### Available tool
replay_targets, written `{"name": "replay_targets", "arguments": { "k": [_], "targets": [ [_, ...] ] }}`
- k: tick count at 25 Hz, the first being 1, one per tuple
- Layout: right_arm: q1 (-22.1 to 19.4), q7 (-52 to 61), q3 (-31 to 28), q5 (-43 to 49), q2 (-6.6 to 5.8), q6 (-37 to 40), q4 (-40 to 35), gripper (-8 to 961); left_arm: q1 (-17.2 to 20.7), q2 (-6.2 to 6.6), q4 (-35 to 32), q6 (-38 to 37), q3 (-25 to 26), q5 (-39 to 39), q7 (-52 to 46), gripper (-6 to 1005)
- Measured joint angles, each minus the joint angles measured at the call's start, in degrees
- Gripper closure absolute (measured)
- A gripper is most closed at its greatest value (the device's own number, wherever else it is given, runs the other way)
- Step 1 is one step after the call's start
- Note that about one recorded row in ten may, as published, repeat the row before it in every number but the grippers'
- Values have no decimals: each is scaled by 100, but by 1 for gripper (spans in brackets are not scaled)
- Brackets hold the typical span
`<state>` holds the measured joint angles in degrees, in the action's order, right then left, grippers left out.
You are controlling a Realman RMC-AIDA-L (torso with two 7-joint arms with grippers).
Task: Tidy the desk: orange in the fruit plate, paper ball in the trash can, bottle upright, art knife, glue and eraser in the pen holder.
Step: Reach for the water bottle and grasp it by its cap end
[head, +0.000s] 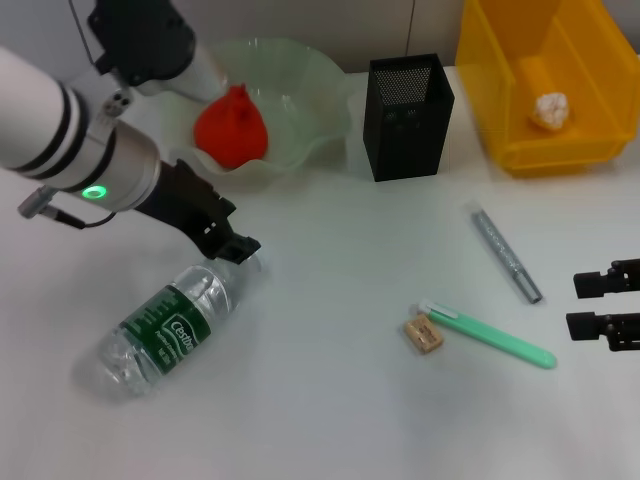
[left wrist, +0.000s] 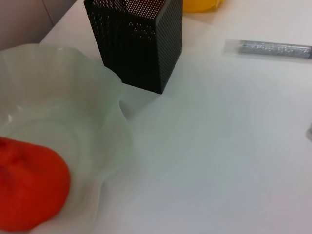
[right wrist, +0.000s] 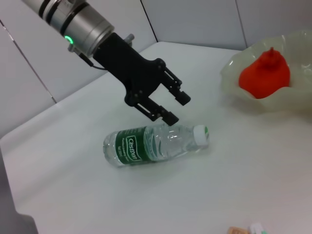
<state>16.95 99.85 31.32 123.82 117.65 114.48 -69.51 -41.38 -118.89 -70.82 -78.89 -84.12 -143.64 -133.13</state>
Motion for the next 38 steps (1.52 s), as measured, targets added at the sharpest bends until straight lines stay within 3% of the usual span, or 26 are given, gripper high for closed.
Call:
{"name": "replay_targets", "arguments": {
  "k": [6, 17, 24, 38],
  "targets": [
    [24, -65, -1, 33, 3, -21, 104, 334, -331, -21, 280, -112, -215, -200, -78, 436],
    [12, -213, -6, 45, -10, -91, 350, 335, -409, -28, 341, 170, -429, -201, -367, 416],
    [13, -340, 6, 134, -12, -178, 400, 335, -688, -29, 938, 518, -566, -233, -582, 416],
    [117, -508, 5, 275, -37, -313, 664, 337, -817, -29, 1507, 881, -684, -223, -794, 418]
  ]
}}
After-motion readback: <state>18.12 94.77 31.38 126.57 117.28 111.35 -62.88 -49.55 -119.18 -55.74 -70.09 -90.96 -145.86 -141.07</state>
